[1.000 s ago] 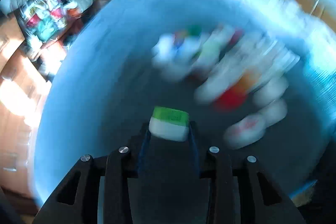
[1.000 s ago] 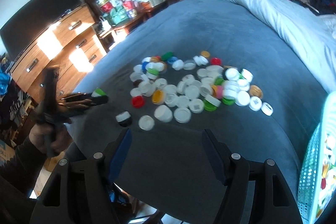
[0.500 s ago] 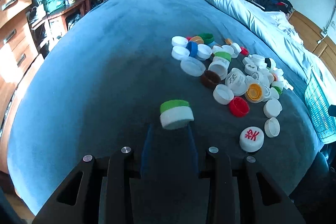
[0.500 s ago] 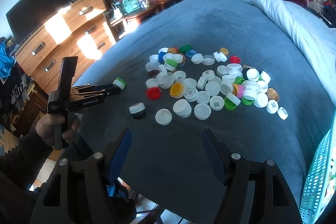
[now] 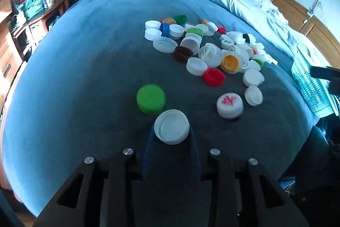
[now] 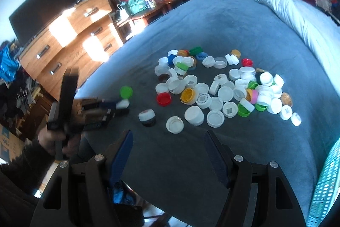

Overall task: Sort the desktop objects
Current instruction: 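Grasp a white cap with the left tool while the right tool grasps a green cap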

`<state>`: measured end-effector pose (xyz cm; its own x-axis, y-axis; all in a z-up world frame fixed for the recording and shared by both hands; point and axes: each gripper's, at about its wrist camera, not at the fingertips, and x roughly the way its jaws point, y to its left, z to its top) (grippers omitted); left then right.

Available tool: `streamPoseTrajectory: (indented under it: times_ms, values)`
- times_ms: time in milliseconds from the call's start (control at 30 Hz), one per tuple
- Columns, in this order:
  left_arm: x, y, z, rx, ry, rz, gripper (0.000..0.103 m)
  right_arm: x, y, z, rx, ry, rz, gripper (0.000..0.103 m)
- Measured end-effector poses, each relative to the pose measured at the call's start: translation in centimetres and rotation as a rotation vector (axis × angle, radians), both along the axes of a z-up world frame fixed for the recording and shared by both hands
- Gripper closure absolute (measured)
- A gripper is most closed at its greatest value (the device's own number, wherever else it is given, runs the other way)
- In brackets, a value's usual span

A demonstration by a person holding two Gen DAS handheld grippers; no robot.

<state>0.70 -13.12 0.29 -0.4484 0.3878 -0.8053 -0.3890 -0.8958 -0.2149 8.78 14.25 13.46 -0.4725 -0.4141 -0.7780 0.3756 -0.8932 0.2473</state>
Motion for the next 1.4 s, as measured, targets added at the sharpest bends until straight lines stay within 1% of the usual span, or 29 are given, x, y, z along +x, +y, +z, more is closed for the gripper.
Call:
streamPoseTrajectory:
  times_ms: [67,133,167,233,333,433,500,533,567,633,700,733,833,933,967,1000,1133,1233,1400]
  values:
    - [0.5,-1.4,0.6,0.075,-0.013,0.054,0.075,-0.8,-0.9,-0.2,-0.007,0.003,0.024,0.029]
    - [0.6,-2.7,0.8,0.128,-0.011,0.107,0.075,-1.6,-2.0,-0.5,-0.009,0.003,0.051,0.029]
    - [0.7,-3.1,0.7,0.124,-0.013,0.131,0.075,-2.2,-2.7,-0.8,-0.015,0.000,0.064,0.029]
    - [1.1,-3.6,1.1,0.102,0.012,0.175,0.075,-3.3,-4.8,-1.4,-0.012,0.008,0.105,0.029]
    - [1.7,-5.3,2.6,0.107,0.066,0.263,0.075,-4.5,-7.8,-2.7,0.017,0.019,0.166,0.029]
    - [1.9,-6.9,3.7,0.087,0.107,0.346,0.076,-5.7,-10.9,-4.4,0.017,0.004,0.222,0.031]
    - [2.1,-7.6,4.3,0.067,0.127,0.377,0.075,-6.7,-13.0,-5.4,0.023,-0.010,0.258,0.041]
    - [2.1,-7.9,4.5,0.055,0.139,0.393,0.075,-7.2,-14.1,-5.9,0.031,-0.015,0.274,0.043]
    - [2.1,-8.3,4.7,0.062,0.141,0.409,0.075,-7.7,-14.8,-6.4,0.041,-0.018,0.283,0.048]
    - [1.9,-8.7,4.6,0.082,0.125,0.418,0.075,-8.6,-16.1,-7.4,0.063,-0.031,0.292,0.049]
    - [1.6,-8.6,4.2,0.054,0.122,0.425,0.075,-9.4,-17.1,-8.4,0.087,-0.039,0.298,0.053]
    - [1.4,-8.5,3.8,0.062,0.110,0.422,0.075,-9.7,-17.4,-8.7,0.099,-0.040,0.299,0.053]
    - [1.4,-8.5,3.6,0.075,0.098,0.424,0.075,-10.4,-17.9,-9.6,0.125,-0.042,0.294,0.054]
    - [1.3,-8.5,3.7,0.067,0.093,0.422,0.075,-10.7,-18.0,-10.2,0.136,-0.036,0.290,0.058]
    - [1.3,-8.4,3.9,0.061,0.097,0.419,0.075,-10.8,-17.8,-10.1,0.140,-0.031,0.282,0.066]
    - [1.4,-8.3,4.1,0.055,0.100,0.417,0.075,-10.8,-17.6,-10.0,0.138,-0.028,0.278,0.071]
    - [1.6,-7.9,5.1,0.027,0.122,0.424,0.075,-9.9,-16.4,-8.7,0.115,-0.004,0.241,0.071]
    - [1.5,-7.3,5.8,0.008,0.141,0.424,0.075,-9.1,-14.7,-6.5,0.089,0.023,0.198,0.071]
    - [1.3,-4.4,7.4,-0.076,0.187,0.412,0.075,-6.5,-11.2,-2.1,0.096,0.100,0.144,0.071]
